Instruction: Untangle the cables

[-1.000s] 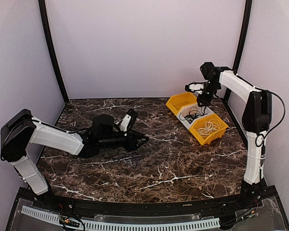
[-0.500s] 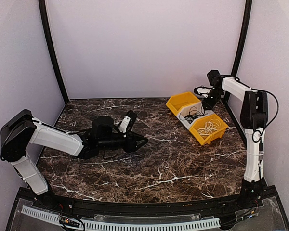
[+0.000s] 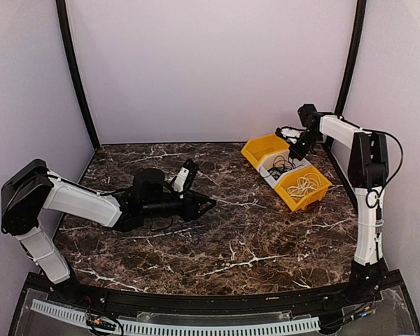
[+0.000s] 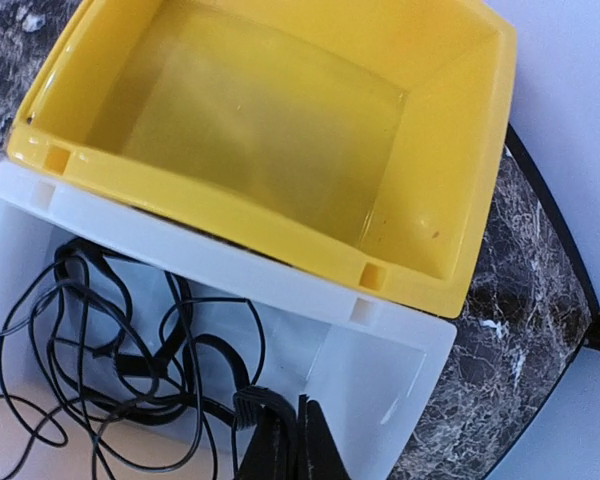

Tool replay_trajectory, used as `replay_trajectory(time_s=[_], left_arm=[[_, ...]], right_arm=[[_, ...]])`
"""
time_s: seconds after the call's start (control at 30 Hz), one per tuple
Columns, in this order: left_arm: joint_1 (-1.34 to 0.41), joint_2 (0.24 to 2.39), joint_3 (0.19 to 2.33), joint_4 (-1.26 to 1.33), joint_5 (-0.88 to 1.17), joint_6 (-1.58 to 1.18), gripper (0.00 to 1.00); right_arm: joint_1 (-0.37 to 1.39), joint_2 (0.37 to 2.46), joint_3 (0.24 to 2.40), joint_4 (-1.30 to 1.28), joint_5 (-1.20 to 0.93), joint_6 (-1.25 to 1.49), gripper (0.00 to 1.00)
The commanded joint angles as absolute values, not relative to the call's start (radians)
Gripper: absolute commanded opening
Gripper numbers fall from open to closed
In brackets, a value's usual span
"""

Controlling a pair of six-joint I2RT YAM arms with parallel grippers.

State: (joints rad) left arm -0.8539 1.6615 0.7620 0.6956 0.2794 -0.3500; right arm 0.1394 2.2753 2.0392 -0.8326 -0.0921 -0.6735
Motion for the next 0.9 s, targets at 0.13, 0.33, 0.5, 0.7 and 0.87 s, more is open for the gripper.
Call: replay_trajectory(time_s=[0.13, 0.33, 0.5, 0.7, 0.87], left_arm=[[-0.857, 1.676, 0.76, 0.741, 0.306, -0.367, 0.4], [-0.857, 1.677, 0.762, 0.742, 0.311, -0.371, 0.39], [-0.857, 1.666, 0.75, 0.744, 0.303, -0.37, 0.39], [-0.857, 1.676, 0.743, 0.766, 0.31, -0.375, 0.4], [-0.857, 1.687, 0.74, 0.788, 0.321, -0.38, 0.4]], right_arm=[[0.167, 2.212, 1.973, -0.769, -0.112, -0.677, 0.0], [0.176, 2.297, 2.02, -0.845, -0.08, -0.661, 0.0], [0.176, 2.258, 2.049, -0.909, -0.064, -0.655, 0.06], [0.198, 2.135, 2.038, -0.938, 0.041, -0.661, 0.32], [0.242, 2.054, 2.001, -0.951, 0.089, -0.673, 0.4]])
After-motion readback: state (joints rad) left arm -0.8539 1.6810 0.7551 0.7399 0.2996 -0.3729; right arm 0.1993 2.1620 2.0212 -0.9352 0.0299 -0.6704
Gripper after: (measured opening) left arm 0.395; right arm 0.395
